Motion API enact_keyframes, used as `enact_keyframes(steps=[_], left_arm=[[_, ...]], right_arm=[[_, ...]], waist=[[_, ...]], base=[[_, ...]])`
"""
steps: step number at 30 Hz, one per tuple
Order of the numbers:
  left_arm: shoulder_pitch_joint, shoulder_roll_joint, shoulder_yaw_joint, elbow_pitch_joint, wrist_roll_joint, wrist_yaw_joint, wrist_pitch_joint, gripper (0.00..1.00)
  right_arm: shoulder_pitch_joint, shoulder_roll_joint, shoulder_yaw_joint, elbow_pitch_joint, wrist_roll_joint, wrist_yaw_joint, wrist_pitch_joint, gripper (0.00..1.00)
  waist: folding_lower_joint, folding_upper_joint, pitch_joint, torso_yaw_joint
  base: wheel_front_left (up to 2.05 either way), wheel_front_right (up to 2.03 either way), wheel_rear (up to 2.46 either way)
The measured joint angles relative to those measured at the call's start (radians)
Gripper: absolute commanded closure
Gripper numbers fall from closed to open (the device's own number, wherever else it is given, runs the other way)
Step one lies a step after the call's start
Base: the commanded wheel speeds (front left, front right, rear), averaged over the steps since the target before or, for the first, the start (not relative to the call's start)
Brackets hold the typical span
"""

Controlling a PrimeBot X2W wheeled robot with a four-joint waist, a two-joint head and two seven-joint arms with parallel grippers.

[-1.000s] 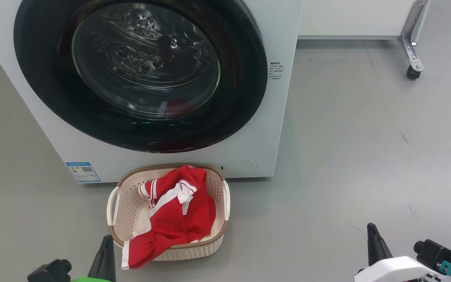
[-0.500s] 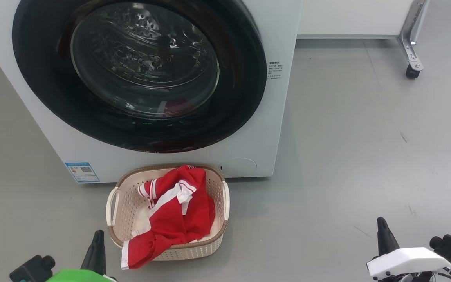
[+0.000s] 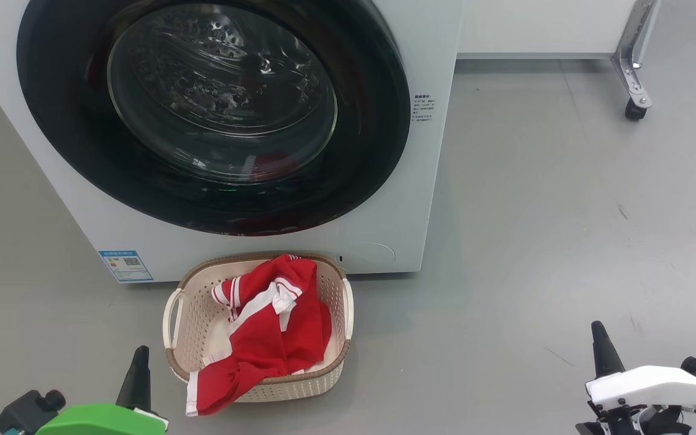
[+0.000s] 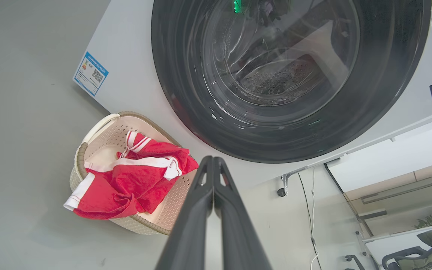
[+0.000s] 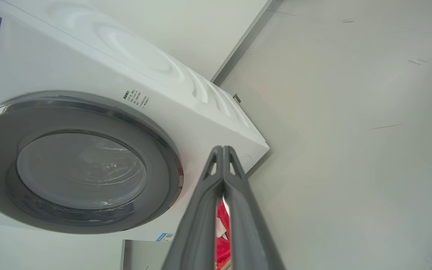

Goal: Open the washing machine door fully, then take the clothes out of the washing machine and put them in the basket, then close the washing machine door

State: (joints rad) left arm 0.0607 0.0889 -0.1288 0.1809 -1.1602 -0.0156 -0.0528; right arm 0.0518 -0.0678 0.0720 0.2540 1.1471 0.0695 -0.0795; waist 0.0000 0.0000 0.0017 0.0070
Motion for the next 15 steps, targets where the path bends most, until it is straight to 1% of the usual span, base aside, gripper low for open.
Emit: enact_keyframes(steps=[15], left_arm=[[-0.034,0.0,0.043,0.026,-0.192,-0.042,0.035,1.0]], right_arm=[[-0.033,-0.012,-0.039,0.001,0.202,0.014,0.041,1.0]], waist=[[0.0,0.0,0.001,-0.003]], base=[[0.0,0.0,0.0]])
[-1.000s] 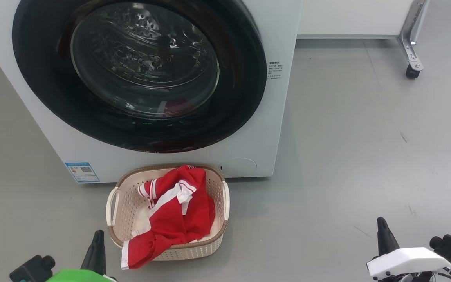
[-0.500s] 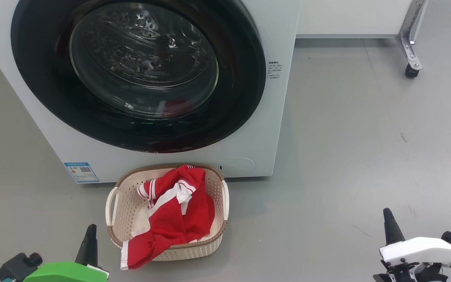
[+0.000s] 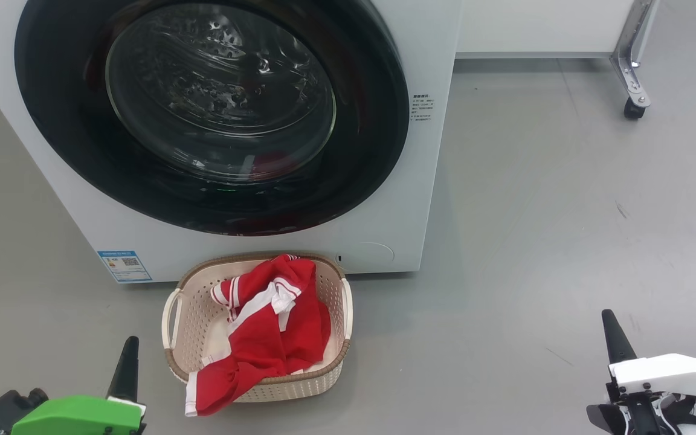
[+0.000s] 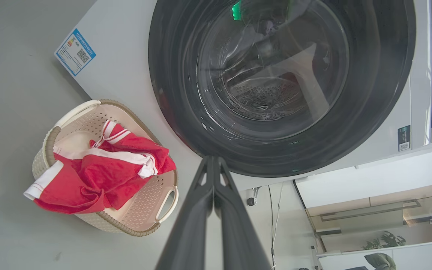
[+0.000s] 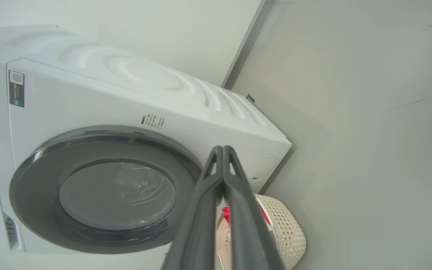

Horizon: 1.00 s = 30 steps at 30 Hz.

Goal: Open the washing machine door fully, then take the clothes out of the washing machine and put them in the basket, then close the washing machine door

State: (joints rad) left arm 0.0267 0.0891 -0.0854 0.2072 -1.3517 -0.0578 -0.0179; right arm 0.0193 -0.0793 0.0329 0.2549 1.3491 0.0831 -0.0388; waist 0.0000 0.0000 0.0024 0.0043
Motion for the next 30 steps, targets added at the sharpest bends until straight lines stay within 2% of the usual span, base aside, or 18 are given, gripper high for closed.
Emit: enact_keyframes(steps=[24,30], left_arm=[[-0.059,0.0,0.074,0.043,-0.307,-0.053,0.058,1.0],[-0.068,0.0,0.079,0.046,-0.316,-0.054,0.06,1.0]], right_arm=[[-0.059,-0.018,-0.064,0.003,0.318,0.029,0.067,1.0],[-0.063,-0.018,-0.067,0.005,0.331,0.03,0.069,1.0]], waist=[[0.0,0.0,0.001,-0.004],[0.0,0.0,0.001,-0.004]], base=[[0.0,0.0,0.0],[0.0,0.0,0.0]])
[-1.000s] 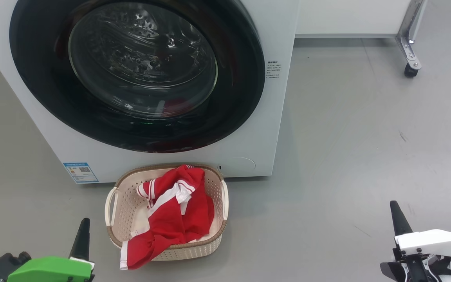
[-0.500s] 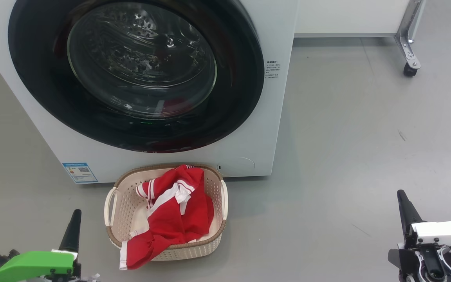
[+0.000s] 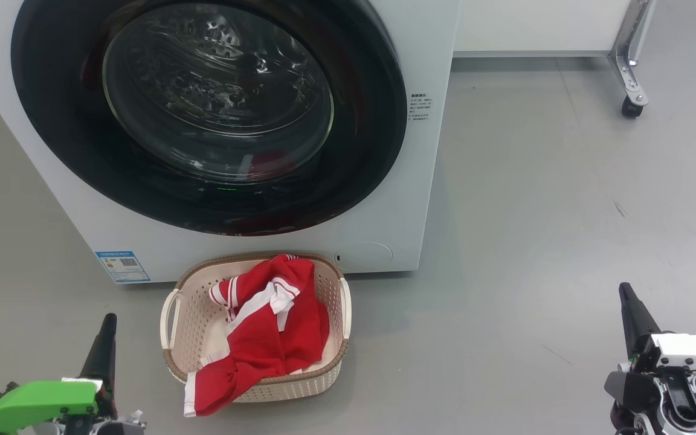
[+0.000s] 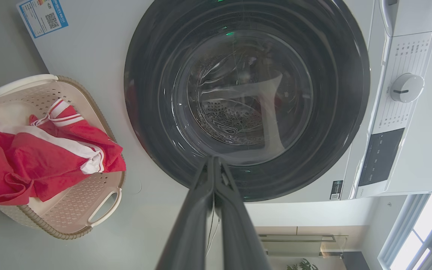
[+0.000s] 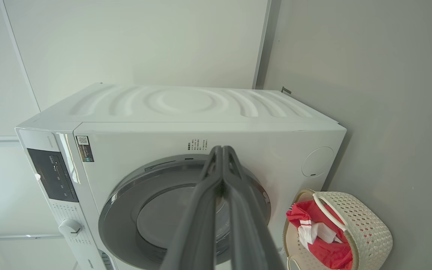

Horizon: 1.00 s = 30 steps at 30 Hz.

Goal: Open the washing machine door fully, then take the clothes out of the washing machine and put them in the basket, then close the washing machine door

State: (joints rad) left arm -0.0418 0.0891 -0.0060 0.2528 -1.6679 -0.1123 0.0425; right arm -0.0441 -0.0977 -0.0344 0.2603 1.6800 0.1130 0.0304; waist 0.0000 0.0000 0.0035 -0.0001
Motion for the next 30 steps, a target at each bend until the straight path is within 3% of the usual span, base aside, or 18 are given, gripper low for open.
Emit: enact_keyframes(steps=[30], left_arm=[[-0.001,0.0,0.002,0.015,0.0,-0.007,0.0,1.0]], right_arm=[[-0.008,0.0,-0.004,0.01,0.0,0.0,0.001,1.0]], waist=[[0.0,0.0,-0.001,0.0]], base=[[0.0,0.0,0.0]])
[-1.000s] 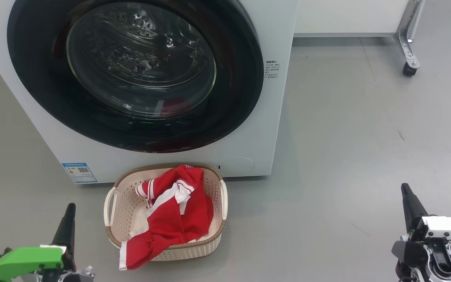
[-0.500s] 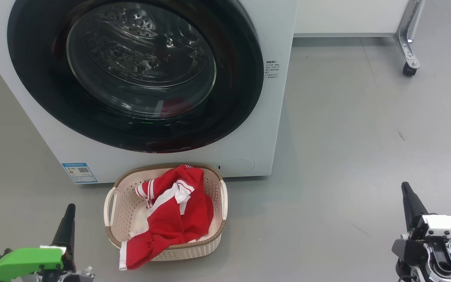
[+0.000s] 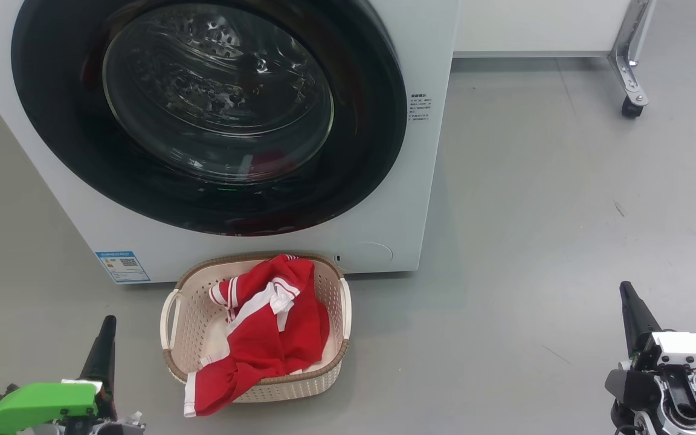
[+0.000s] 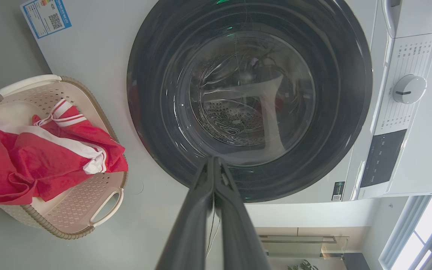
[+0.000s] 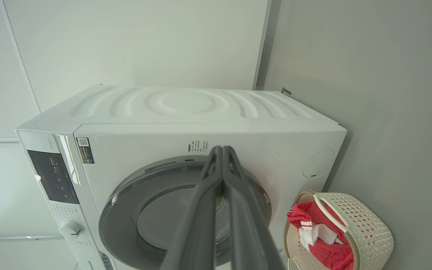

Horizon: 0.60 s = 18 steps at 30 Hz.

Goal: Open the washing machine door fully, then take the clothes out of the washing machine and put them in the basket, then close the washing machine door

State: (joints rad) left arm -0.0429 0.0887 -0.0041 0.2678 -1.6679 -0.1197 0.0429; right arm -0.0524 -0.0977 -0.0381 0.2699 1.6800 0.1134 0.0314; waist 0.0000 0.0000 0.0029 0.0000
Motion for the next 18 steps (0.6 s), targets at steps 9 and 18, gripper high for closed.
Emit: enact_keyframes(steps=[9,18], left_arm=[[-0.001,0.0,0.001,0.004,0.0,0.0,0.0,1.0],[-0.001,0.0,0.002,0.006,0.0,0.0,0.0,1.0]], right_arm=[[0.0,0.0,-0.001,0.002,0.0,0.0,0.0,1.0],[-0.001,0.0,-0.003,0.004,0.0,0.003,0.0,1.0]], waist=[[0.0,0.0,0.0,0.0],[0.0,0.0,0.0,0.0]], base=[[0.0,0.0,0.0],[0.0,0.0,0.0]])
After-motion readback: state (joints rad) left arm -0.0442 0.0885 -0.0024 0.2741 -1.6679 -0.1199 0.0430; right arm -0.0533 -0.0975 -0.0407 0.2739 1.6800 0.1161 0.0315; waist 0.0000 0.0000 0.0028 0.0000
